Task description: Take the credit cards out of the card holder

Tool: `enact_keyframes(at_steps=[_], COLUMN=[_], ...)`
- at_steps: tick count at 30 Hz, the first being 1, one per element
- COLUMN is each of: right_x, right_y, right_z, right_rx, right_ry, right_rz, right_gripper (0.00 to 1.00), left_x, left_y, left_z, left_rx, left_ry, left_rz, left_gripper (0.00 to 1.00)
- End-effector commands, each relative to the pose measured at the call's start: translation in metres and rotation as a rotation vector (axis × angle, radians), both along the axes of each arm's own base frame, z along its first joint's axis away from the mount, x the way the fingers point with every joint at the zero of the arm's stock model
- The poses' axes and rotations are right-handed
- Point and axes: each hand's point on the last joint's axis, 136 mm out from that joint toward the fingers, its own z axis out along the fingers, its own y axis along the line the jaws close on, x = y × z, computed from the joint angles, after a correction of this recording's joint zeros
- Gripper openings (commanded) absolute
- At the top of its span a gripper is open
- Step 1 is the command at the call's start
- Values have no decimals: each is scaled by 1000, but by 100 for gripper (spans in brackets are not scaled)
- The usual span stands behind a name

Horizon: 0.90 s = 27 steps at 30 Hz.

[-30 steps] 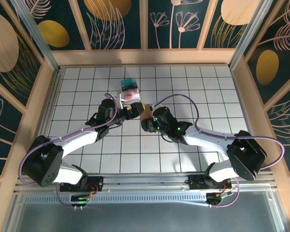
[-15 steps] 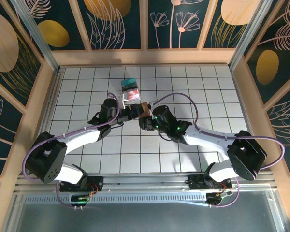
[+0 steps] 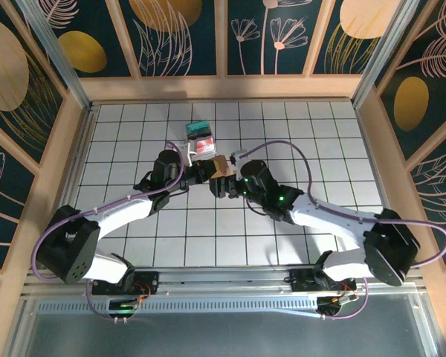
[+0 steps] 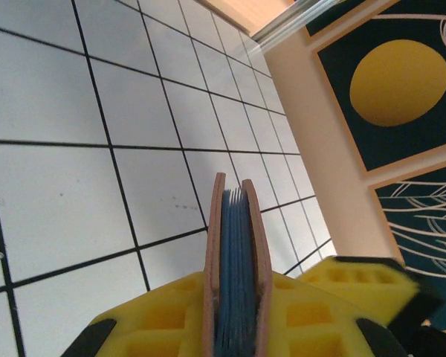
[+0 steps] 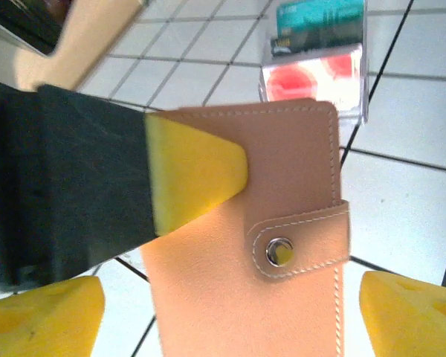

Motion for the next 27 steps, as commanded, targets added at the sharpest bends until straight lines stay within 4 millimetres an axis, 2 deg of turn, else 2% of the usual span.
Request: enact_keyframes(at_steps=[1, 6, 10, 19, 27], right_x=[1, 1, -1, -20, -31], right_y=[-14, -32, -41, -44, -37], right_z=[44, 76, 89, 98, 91], right_rx=[97, 226, 329, 355, 366], right_ry=[-86, -99, -83, -115, -94], right_rz=[-13, 48, 139, 300, 390], right_gripper=[93, 98, 97, 91, 86], left_x=[3, -6, -16, -46, -63], left_y=[1, 1, -3, -23, -32], left_z=[40, 55, 68, 96, 109], left_rx=[64, 154, 175, 54, -42], left_ry=[-166, -284, -354, -445, -463], left_rz=[-30, -112, -192, -391, -485], left_gripper=[0, 0, 0, 0, 0])
